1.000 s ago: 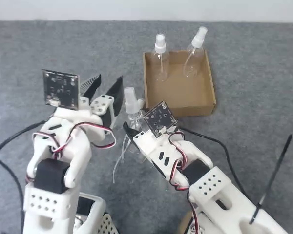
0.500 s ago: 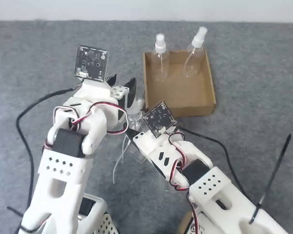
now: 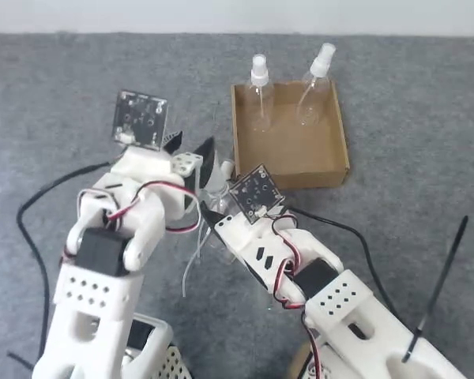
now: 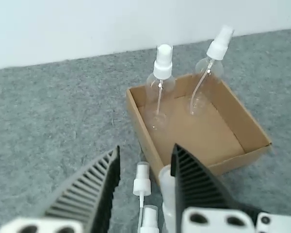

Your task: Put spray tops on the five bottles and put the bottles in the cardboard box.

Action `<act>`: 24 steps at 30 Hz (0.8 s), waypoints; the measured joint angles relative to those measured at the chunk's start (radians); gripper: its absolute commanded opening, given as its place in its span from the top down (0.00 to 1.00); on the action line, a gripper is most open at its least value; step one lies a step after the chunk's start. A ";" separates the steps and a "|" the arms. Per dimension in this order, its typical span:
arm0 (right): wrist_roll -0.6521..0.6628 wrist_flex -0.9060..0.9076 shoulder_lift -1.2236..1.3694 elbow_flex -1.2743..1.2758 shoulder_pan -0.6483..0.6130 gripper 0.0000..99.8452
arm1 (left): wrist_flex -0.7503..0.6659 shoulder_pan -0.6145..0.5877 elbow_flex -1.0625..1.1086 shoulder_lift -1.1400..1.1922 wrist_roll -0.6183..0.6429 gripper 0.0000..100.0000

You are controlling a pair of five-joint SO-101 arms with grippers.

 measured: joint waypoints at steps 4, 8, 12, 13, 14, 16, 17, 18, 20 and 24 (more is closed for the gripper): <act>0.000 0.000 0.000 0.002 0.000 0.99 | -0.020 0.000 0.041 -0.049 0.000 0.84; 0.000 0.000 0.000 0.002 0.000 0.99 | -0.020 -0.002 0.061 -0.114 0.000 0.84; -0.002 0.000 -0.003 -0.002 0.044 0.99 | 0.009 -0.043 0.075 -0.206 -0.003 0.84; -0.002 0.000 -0.003 -0.003 0.063 0.99 | 0.021 -0.066 0.081 -0.232 0.003 0.84; -0.002 0.000 -0.003 -0.005 0.080 0.99 | 0.034 -0.083 0.092 -0.258 0.008 0.84; -0.002 0.000 -0.003 -0.011 0.109 0.99 | 0.051 -0.109 0.121 -0.308 0.009 0.84; -0.002 0.000 -0.003 -0.020 0.115 0.99 | 0.052 -0.123 0.144 -0.334 0.009 0.84; -0.002 0.000 -0.003 -0.032 0.117 0.99 | 0.052 -0.130 0.172 -0.359 0.008 0.84; -0.002 0.003 -0.003 -0.068 0.118 0.99 | 0.052 -0.127 0.233 -0.407 -0.018 0.84; -0.002 0.064 0.023 -0.192 0.126 0.99 | 0.052 -0.130 0.351 -0.476 -0.061 0.80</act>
